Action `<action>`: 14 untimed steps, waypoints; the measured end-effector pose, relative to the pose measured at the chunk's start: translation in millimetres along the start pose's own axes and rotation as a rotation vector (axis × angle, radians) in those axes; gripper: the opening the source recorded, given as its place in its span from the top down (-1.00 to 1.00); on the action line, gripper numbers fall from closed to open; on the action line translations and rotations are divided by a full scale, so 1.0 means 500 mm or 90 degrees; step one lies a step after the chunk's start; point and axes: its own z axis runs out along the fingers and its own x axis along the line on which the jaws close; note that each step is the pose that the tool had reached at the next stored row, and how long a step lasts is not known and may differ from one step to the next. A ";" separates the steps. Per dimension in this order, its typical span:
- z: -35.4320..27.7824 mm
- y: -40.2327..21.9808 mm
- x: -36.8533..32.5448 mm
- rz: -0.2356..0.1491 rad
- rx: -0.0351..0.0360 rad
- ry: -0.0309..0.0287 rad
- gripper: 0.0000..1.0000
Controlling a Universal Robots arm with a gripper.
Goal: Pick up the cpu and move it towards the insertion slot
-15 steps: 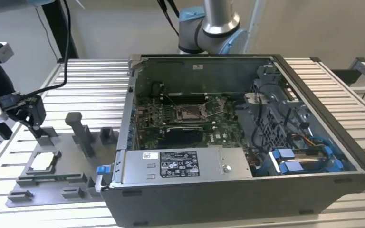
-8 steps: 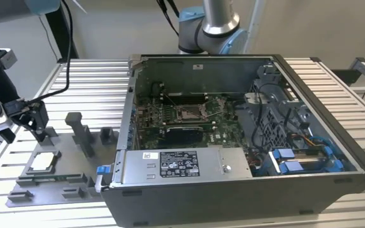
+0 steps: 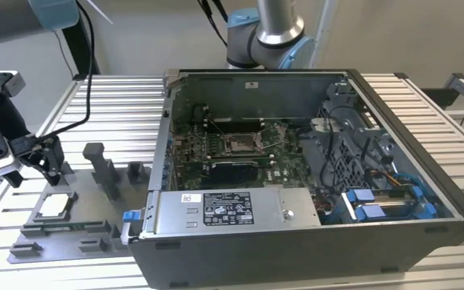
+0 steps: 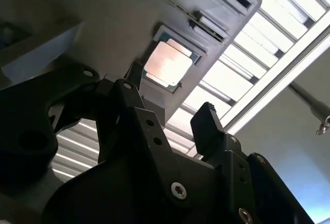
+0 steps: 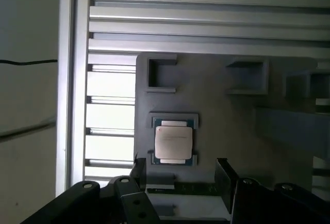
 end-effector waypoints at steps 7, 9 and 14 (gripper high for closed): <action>0.025 -0.001 0.000 -0.003 0.0000 0.0001 -1.00; 0.033 -0.001 0.000 -0.005 0.0000 0.0002 -1.00; 0.051 -0.002 0.003 -0.009 0.0000 0.0002 -1.00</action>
